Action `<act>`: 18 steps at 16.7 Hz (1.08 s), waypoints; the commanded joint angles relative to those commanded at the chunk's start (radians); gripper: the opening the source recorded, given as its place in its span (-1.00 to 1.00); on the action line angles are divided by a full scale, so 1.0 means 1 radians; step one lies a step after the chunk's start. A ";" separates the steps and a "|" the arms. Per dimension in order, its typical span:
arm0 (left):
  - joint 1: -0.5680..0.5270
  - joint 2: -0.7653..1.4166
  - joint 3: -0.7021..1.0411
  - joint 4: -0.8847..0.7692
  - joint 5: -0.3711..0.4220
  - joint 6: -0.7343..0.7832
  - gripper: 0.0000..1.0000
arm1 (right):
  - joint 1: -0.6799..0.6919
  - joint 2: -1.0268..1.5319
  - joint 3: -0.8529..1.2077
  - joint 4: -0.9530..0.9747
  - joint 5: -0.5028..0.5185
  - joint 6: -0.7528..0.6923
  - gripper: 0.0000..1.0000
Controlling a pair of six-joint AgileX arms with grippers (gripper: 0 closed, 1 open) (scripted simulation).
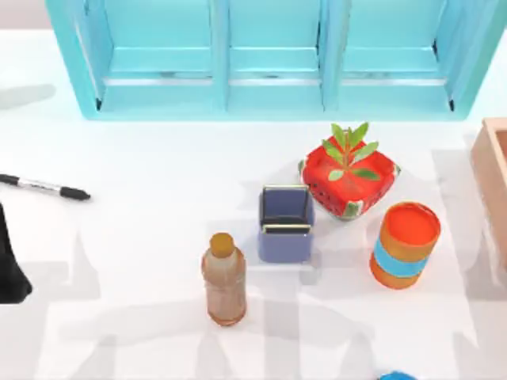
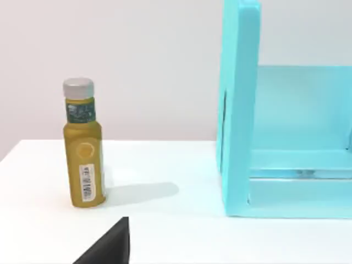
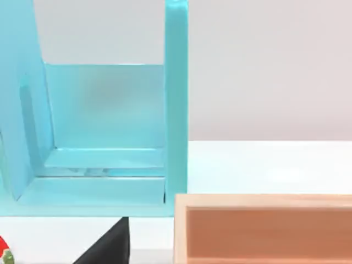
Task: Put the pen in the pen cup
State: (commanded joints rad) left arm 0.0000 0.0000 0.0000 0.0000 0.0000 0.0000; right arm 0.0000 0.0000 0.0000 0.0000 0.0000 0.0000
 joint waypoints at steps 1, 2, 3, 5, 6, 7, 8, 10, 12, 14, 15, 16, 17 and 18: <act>0.000 0.000 0.000 0.000 0.000 0.000 1.00 | 0.000 0.000 0.000 0.000 0.000 0.000 1.00; 0.000 0.001 0.000 0.000 0.000 -0.001 1.00 | 0.000 0.000 0.000 0.000 0.000 0.000 1.00; 0.002 0.012 0.002 0.004 0.005 -0.011 1.00 | 0.000 0.000 0.000 0.000 0.000 0.000 1.00; 0.013 0.065 0.014 0.024 0.024 -0.062 1.00 | 0.000 0.000 0.000 0.000 0.000 0.000 1.00; 0.022 0.108 0.024 0.040 0.039 -0.101 1.00 | 0.000 0.000 0.000 0.000 0.000 0.000 1.00; 0.032 0.161 0.038 0.060 0.055 -0.148 1.00 | 0.000 0.000 0.000 0.000 0.000 0.000 1.00; 0.044 0.225 0.054 0.084 0.074 -0.201 1.00 | 0.000 0.000 0.000 0.000 0.000 0.000 1.00; 0.071 0.383 0.096 0.143 0.116 -0.323 1.00 | 0.000 0.000 0.000 0.000 0.000 0.000 1.00; 0.101 0.573 0.149 0.215 0.165 -0.461 1.00 | 0.000 0.000 0.000 0.000 0.000 0.000 1.00; 0.130 0.780 0.206 0.293 0.217 -0.605 1.00 | 0.000 0.000 0.000 0.000 0.000 0.000 1.00; 0.145 0.886 0.235 0.332 0.243 -0.676 1.00 | 0.000 0.000 0.000 0.000 0.000 0.000 1.00; 0.159 0.990 0.263 0.369 0.269 -0.746 1.00 | 0.000 0.000 0.000 0.000 0.000 0.000 1.00; 0.173 1.091 0.289 0.405 0.294 -0.814 1.00 | 0.000 0.000 0.000 0.000 0.000 0.000 1.00; 0.187 1.186 0.313 0.438 0.318 -0.878 1.00 | 0.000 0.000 0.000 0.000 0.000 0.000 1.00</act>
State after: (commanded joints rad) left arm 0.1865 1.1861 0.3133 0.4384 0.3179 -0.8783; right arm 0.0000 0.0000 0.0000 0.0000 0.0000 0.0000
